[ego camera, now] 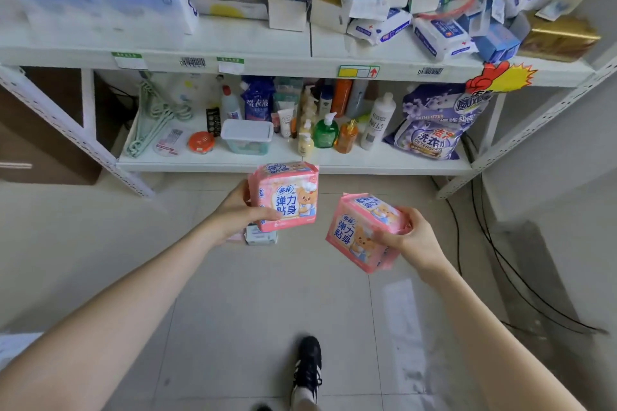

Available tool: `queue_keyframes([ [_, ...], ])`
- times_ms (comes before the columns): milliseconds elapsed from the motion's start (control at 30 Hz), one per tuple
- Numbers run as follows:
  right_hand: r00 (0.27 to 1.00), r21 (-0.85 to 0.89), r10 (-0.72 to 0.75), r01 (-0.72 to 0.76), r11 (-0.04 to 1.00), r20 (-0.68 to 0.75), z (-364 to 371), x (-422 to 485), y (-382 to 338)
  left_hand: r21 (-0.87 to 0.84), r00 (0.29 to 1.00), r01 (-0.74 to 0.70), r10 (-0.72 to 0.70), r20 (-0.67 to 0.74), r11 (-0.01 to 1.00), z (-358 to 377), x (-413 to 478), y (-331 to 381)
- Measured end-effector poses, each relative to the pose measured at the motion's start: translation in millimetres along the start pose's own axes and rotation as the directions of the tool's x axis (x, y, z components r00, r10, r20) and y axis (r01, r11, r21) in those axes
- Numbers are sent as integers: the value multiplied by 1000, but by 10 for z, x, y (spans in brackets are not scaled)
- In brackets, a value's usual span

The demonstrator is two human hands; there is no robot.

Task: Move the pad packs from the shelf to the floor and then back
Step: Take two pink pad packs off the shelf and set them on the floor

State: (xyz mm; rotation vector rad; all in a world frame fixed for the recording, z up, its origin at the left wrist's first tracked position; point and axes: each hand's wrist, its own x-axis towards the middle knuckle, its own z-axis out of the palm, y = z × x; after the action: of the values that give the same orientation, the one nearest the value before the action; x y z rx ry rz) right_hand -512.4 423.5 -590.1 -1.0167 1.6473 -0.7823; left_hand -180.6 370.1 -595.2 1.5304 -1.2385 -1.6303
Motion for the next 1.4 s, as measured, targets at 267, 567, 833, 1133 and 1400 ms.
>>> queue_keyframes([
  [267,989,-59,77,-70,996,128,398,1036,898,68,994,103,-105,24,992,-8,1334,-887],
  [567,972,-131,96,-69,989,214,1182,2297,2414,102,982,169,-176,67,980,-6,2897,-2511],
  [833,973,-144,41,-8,990,229,1787,3230,3570,200,982,126,-151,113,972,-103,4073,-3668],
  [1133,966,-122,-56,89,989,254,2182,3978,4442,304,983,6,-61,174,953,15,5021,-4308],
  [1400,951,-112,-104,141,984,290,2304,4157,4795,466,959,-102,-38,282,879,136,5327,-4531],
])
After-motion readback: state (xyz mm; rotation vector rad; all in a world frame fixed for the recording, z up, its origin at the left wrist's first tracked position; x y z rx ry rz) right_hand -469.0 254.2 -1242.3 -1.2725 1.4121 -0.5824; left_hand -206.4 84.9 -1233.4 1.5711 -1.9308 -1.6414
